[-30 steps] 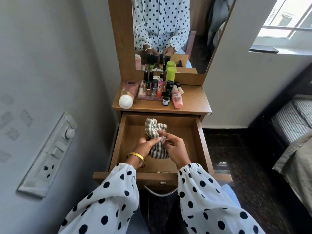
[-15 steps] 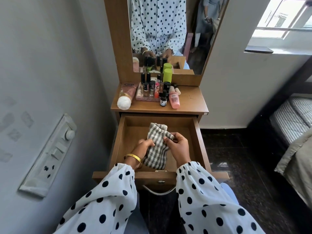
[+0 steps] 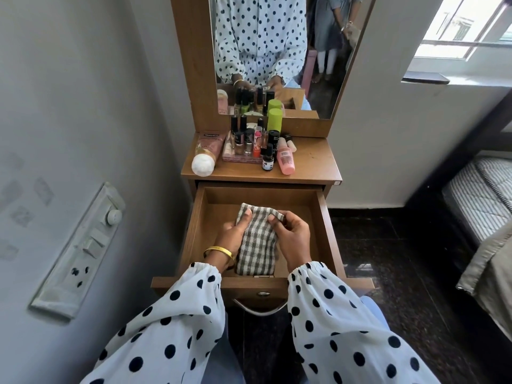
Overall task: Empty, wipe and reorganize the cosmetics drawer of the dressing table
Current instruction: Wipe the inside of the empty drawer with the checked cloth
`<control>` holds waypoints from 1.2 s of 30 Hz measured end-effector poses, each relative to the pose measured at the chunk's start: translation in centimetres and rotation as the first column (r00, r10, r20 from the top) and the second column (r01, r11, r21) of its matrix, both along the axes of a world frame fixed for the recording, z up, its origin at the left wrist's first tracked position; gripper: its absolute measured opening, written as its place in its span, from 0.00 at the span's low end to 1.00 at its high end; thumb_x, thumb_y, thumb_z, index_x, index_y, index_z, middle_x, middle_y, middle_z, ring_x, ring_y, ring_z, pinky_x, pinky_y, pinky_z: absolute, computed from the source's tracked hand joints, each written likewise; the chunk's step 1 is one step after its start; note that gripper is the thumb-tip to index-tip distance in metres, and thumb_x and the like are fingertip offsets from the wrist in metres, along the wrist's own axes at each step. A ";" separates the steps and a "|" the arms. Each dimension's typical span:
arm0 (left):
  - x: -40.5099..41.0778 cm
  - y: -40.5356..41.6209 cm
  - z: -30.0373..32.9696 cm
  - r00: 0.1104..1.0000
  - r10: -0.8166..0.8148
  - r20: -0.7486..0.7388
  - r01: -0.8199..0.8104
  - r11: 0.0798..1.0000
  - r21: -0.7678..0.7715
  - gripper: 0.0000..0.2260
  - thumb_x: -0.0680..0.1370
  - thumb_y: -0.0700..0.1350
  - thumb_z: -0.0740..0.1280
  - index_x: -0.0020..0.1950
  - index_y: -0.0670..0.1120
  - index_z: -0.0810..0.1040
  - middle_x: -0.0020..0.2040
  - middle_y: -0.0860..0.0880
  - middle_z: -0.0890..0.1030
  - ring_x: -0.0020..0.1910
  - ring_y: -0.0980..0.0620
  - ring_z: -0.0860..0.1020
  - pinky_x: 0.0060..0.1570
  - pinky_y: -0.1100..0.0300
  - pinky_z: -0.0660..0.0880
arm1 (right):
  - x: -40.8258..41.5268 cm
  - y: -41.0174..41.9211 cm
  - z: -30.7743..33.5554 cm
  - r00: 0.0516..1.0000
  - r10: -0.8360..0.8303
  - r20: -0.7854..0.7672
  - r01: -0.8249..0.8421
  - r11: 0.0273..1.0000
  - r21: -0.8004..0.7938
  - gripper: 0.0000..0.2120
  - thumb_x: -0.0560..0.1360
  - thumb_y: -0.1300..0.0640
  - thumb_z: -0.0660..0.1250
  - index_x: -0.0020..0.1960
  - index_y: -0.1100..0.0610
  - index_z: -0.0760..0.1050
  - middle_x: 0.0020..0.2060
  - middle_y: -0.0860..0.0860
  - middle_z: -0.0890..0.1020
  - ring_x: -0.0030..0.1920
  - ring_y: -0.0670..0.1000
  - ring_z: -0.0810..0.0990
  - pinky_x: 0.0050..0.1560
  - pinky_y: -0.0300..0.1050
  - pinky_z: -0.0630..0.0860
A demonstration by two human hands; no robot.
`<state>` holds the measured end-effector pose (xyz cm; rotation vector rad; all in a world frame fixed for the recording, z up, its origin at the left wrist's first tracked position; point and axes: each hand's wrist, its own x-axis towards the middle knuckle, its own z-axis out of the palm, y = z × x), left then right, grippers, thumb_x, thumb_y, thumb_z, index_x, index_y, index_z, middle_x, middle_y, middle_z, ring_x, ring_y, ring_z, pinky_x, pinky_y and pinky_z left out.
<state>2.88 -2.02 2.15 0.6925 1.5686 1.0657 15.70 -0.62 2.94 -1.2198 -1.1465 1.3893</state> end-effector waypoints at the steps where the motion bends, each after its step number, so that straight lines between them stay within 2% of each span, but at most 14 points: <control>1: 0.0 0.1 -0.1 1.000 -0.001 -0.011 0.001 1.000 -0.001 0.16 0.75 0.58 0.62 0.39 0.46 0.77 0.42 0.46 0.81 0.47 0.45 0.79 0.57 0.50 0.74 | 0.0 0.0 0.0 1.000 -0.003 -0.008 0.003 1.000 -0.008 0.04 0.76 0.62 0.65 0.49 0.60 0.77 0.42 0.52 0.81 0.44 0.48 0.80 0.44 0.38 0.77; 4: -0.2 0.0 -0.5 0.999 0.006 -0.043 -0.006 1.000 -0.008 0.19 0.74 0.60 0.63 0.36 0.46 0.76 0.41 0.43 0.80 0.45 0.44 0.78 0.54 0.50 0.74 | 0.1 0.2 -0.1 1.000 0.014 0.016 -0.014 0.999 -0.034 0.03 0.76 0.61 0.64 0.47 0.58 0.76 0.41 0.51 0.80 0.44 0.49 0.79 0.46 0.41 0.77; 7: -0.7 0.0 -0.8 0.997 0.051 -0.060 -0.052 0.998 -0.024 0.21 0.73 0.63 0.62 0.38 0.46 0.75 0.42 0.43 0.79 0.45 0.45 0.77 0.55 0.47 0.74 | 0.2 0.5 -0.3 0.997 0.063 0.032 -0.060 0.994 -0.093 0.06 0.75 0.59 0.66 0.51 0.59 0.76 0.44 0.52 0.81 0.48 0.51 0.80 0.51 0.46 0.78; 11: -1.0 0.0 -0.7 0.990 0.112 -0.086 -0.113 0.993 -0.013 0.16 0.75 0.60 0.61 0.40 0.47 0.73 0.38 0.49 0.77 0.41 0.50 0.77 0.45 0.56 0.73 | -0.2 0.1 0.0 0.963 0.270 0.020 -0.262 0.949 -0.177 0.03 0.74 0.60 0.67 0.48 0.58 0.76 0.42 0.51 0.82 0.42 0.47 0.81 0.41 0.39 0.79; 13: -0.9 0.0 -0.6 0.991 0.114 -0.076 -0.114 0.993 0.004 0.15 0.76 0.58 0.61 0.43 0.46 0.74 0.39 0.50 0.78 0.45 0.48 0.77 0.47 0.56 0.74 | -0.3 0.1 0.0 0.951 0.305 0.057 -0.290 0.938 -0.188 0.03 0.74 0.61 0.68 0.47 0.57 0.76 0.41 0.50 0.82 0.41 0.46 0.81 0.41 0.39 0.79; 17: -0.9 -0.1 -0.5 0.994 0.104 -0.038 -0.104 0.995 0.014 0.14 0.77 0.56 0.62 0.48 0.45 0.75 0.43 0.49 0.78 0.45 0.50 0.77 0.40 0.64 0.71 | -0.2 0.1 0.0 0.947 0.315 0.063 -0.295 0.930 -0.220 0.02 0.74 0.61 0.68 0.44 0.55 0.77 0.41 0.51 0.82 0.41 0.47 0.81 0.43 0.41 0.78; 19: -0.8 -0.3 -0.3 0.995 0.103 0.008 -0.103 0.994 0.019 0.14 0.77 0.53 0.62 0.54 0.44 0.76 0.47 0.47 0.79 0.46 0.49 0.78 0.46 0.59 0.74 | -0.2 0.1 -0.1 0.956 0.283 0.069 -0.265 0.944 -0.198 0.02 0.74 0.61 0.68 0.43 0.55 0.77 0.41 0.51 0.82 0.41 0.47 0.81 0.45 0.42 0.78; 21: -0.8 -0.3 -0.4 0.994 0.103 0.038 -0.104 0.994 0.021 0.13 0.77 0.51 0.64 0.55 0.44 0.77 0.52 0.45 0.81 0.49 0.48 0.78 0.52 0.53 0.75 | -0.1 0.1 -0.1 0.972 0.229 0.060 -0.217 0.964 -0.155 0.03 0.74 0.62 0.68 0.44 0.55 0.77 0.42 0.51 0.82 0.42 0.48 0.82 0.46 0.42 0.79; 26: -0.4 -0.5 -0.3 0.998 -0.005 0.058 0.004 1.000 0.015 0.11 0.76 0.46 0.65 0.56 0.43 0.78 0.56 0.42 0.80 0.51 0.47 0.78 0.49 0.55 0.75 | 0.4 0.2 0.0 0.992 0.111 0.054 -0.104 0.988 -0.113 0.03 0.74 0.62 0.67 0.48 0.59 0.76 0.44 0.53 0.82 0.45 0.51 0.82 0.47 0.43 0.79; 29: -0.4 -0.5 -0.4 0.999 -0.036 0.013 0.036 0.999 0.017 0.11 0.76 0.41 0.65 0.57 0.41 0.76 0.57 0.41 0.80 0.51 0.46 0.77 0.47 0.57 0.75 | 0.4 0.1 0.2 0.992 0.115 0.048 -0.108 0.987 -0.122 0.03 0.74 0.63 0.67 0.48 0.58 0.75 0.44 0.52 0.82 0.44 0.49 0.82 0.44 0.38 0.80; 32: -0.6 -0.4 -0.5 1.000 0.006 0.014 -0.006 1.000 0.002 0.11 0.77 0.39 0.63 0.59 0.40 0.75 0.58 0.39 0.79 0.56 0.42 0.77 0.53 0.50 0.75 | 0.3 0.3 0.4 0.988 0.154 0.027 -0.148 0.976 -0.158 0.05 0.75 0.63 0.66 0.50 0.59 0.75 0.41 0.50 0.80 0.41 0.45 0.81 0.38 0.33 0.79; 36: -0.7 -0.3 -0.5 0.999 0.038 0.027 -0.038 0.999 0.007 0.11 0.78 0.40 0.62 0.60 0.39 0.74 0.58 0.40 0.79 0.56 0.42 0.77 0.53 0.51 0.75 | -0.1 0.2 0.3 0.973 0.230 0.021 -0.222 0.956 -0.195 0.13 0.74 0.67 0.66 0.57 0.61 0.72 0.46 0.50 0.80 0.46 0.48 0.80 0.47 0.41 0.79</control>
